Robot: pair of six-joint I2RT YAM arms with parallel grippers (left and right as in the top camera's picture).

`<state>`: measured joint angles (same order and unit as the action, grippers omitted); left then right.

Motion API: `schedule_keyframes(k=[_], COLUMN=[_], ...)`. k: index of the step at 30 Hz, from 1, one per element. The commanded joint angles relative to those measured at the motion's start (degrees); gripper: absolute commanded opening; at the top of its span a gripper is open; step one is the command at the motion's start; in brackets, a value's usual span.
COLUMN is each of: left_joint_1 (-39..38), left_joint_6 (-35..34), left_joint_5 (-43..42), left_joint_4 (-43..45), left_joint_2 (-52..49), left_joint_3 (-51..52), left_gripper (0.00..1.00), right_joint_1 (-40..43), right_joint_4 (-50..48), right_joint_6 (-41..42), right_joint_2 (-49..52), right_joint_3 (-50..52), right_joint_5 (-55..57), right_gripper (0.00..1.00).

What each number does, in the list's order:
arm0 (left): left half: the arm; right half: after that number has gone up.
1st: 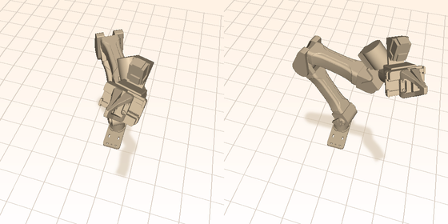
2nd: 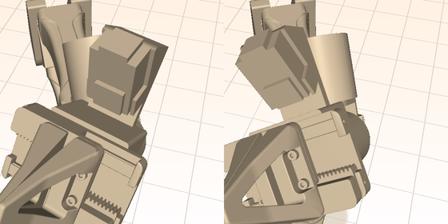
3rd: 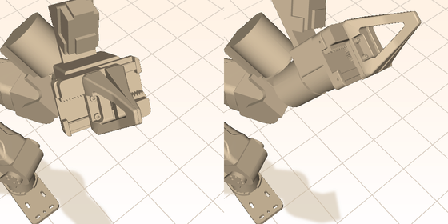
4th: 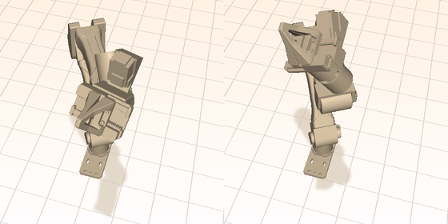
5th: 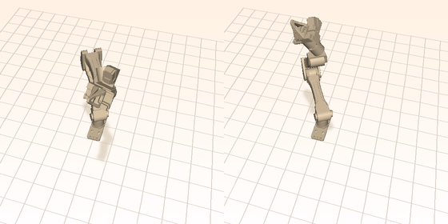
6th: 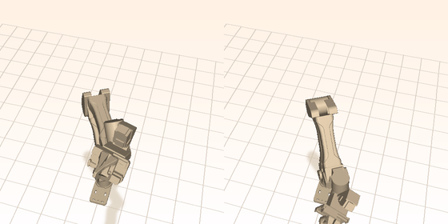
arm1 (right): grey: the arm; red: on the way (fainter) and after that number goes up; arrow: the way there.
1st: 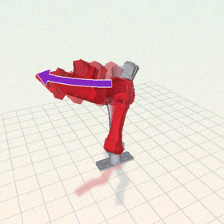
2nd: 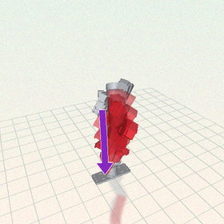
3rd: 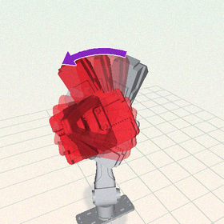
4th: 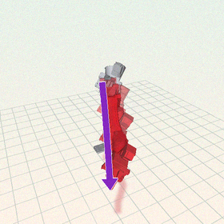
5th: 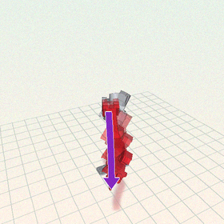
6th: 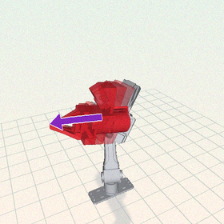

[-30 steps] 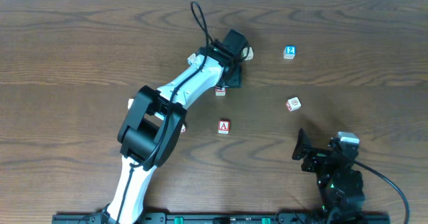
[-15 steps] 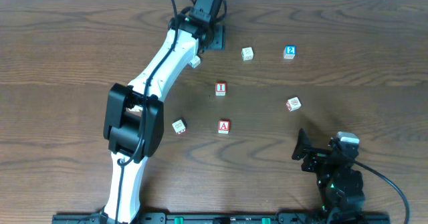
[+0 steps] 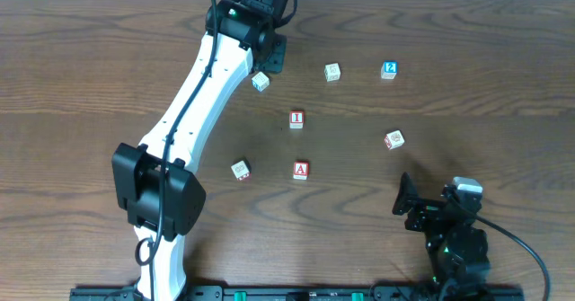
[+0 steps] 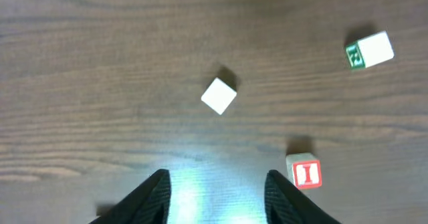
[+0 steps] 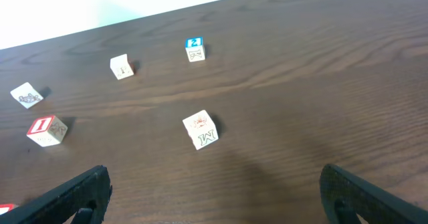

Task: Spell out Ai2
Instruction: 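Open left gripper and lift away from the 'I' block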

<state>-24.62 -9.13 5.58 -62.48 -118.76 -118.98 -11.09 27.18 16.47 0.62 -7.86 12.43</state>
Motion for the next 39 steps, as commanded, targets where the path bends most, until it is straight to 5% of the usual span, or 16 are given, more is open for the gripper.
schedule_keyframes(k=[1,20,29,39], left_joint_1=[0.2,-2.3,-5.7,-6.2], left_joint_6=[-1.5,-3.3,-5.1,-5.0], left_joint_5=[-1.6,-5.2,-0.9,-1.2], left_joint_4=[-0.8,-5.7,-8.3,-10.1], left_joint_2=[0.4,0.4,0.4,0.4], left_joint_3=[-0.9,-0.7,2.4,2.9], left_gripper=[0.38,0.40,0.25,0.24], right_joint_1=[0.3,0.3,0.3,0.3], right_joint_4=[0.0,0.0,0.0,0.0], right_joint_6=[-0.5,-0.5,-0.5,-0.5], right_joint_2=[-0.3,-0.3,-0.3,-0.3], right_joint_3=[0.2,0.2,0.2,0.2], right_joint_5=[0.2,0.2,0.2,0.2], right_gripper=[0.99,0.99,0.99,0.99])
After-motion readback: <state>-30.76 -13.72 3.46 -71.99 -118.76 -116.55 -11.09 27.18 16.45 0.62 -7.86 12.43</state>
